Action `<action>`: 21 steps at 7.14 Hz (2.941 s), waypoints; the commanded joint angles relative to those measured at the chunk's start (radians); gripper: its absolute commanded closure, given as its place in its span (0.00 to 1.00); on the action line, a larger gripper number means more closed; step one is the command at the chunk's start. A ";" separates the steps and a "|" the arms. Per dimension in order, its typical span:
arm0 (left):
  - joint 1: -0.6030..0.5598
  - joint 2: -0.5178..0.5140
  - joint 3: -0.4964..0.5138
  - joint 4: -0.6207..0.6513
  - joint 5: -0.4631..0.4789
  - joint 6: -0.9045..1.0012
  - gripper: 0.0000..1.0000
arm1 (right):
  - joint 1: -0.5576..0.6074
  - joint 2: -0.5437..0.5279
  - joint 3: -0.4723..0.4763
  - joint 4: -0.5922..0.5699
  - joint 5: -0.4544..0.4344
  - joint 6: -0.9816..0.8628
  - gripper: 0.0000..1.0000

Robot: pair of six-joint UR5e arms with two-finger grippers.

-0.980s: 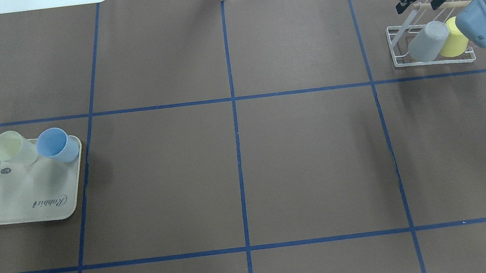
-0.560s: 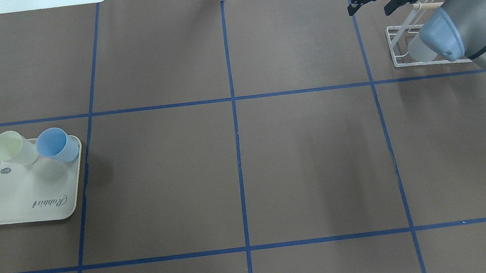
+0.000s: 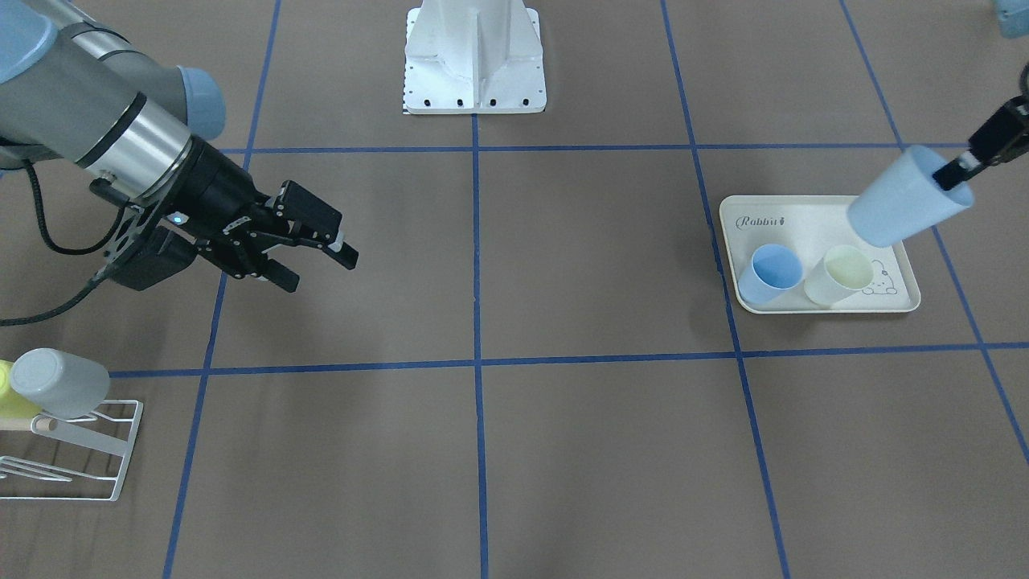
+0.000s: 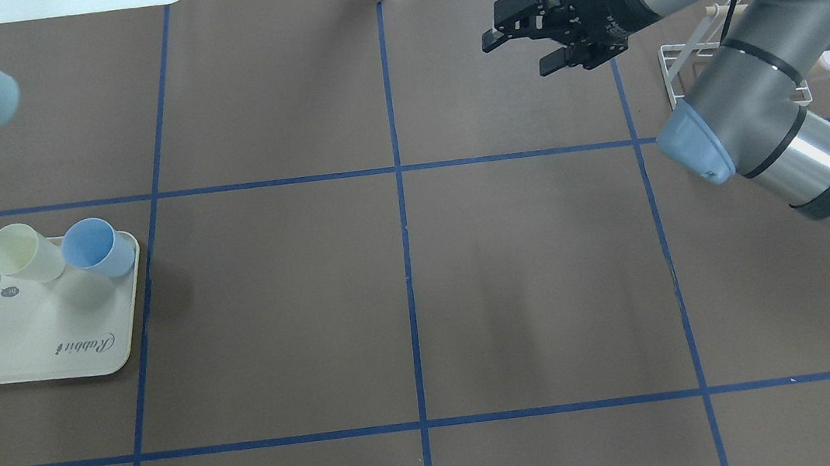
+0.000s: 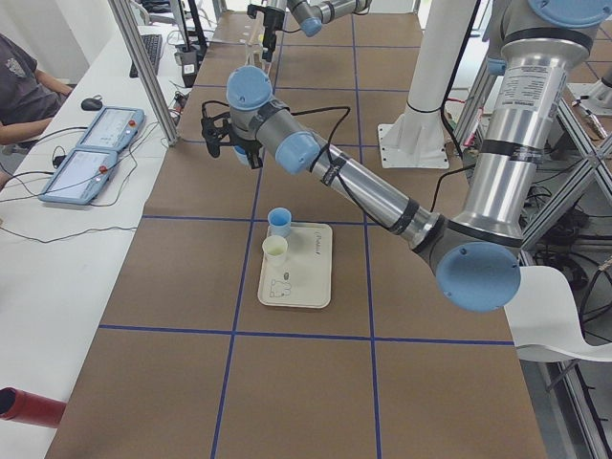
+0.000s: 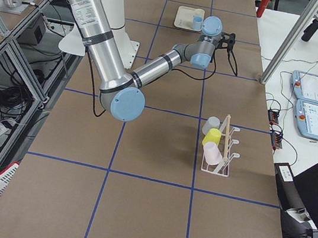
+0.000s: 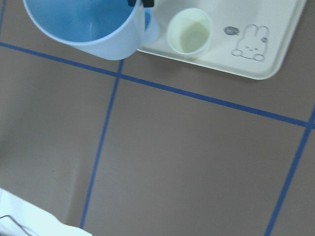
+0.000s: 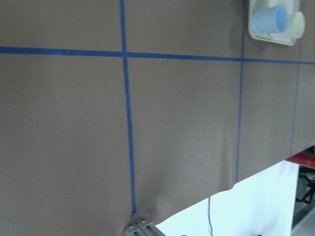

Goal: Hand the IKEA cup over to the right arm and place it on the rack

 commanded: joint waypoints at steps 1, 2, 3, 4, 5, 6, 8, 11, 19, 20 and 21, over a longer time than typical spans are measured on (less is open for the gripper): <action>0.121 -0.083 0.096 -0.344 0.001 -0.267 1.00 | -0.086 -0.005 -0.001 0.463 -0.043 0.375 0.02; 0.145 -0.114 0.104 -0.446 0.003 -0.385 1.00 | -0.155 -0.008 -0.004 0.643 -0.130 0.443 0.02; 0.150 -0.163 0.106 -0.494 0.004 -0.494 1.00 | -0.219 -0.017 0.000 0.756 -0.217 0.468 0.03; 0.182 -0.197 0.083 -0.552 0.060 -0.615 1.00 | -0.250 -0.024 0.026 0.787 -0.270 0.471 0.03; 0.290 -0.197 0.025 -0.632 0.226 -0.748 1.00 | -0.273 -0.029 0.057 0.788 -0.295 0.471 0.02; 0.346 -0.197 0.026 -0.739 0.264 -0.842 1.00 | -0.273 -0.034 0.083 0.789 -0.297 0.471 0.02; 0.417 -0.197 0.036 -0.984 0.346 -1.097 1.00 | -0.286 -0.041 0.115 0.804 -0.350 0.503 0.02; 0.515 -0.197 0.095 -1.264 0.461 -1.350 1.00 | -0.353 -0.046 0.109 0.930 -0.445 0.505 0.02; 0.583 -0.231 0.094 -1.321 0.467 -1.765 1.00 | -0.356 -0.034 0.109 0.930 -0.479 0.494 0.02; 0.583 -0.231 0.086 -1.321 0.466 -1.770 1.00 | -0.356 -0.032 0.108 0.930 -0.491 0.494 0.02; 0.589 -0.231 0.085 -1.321 0.466 -1.768 1.00 | -0.358 -0.031 0.108 0.930 -0.504 0.494 0.02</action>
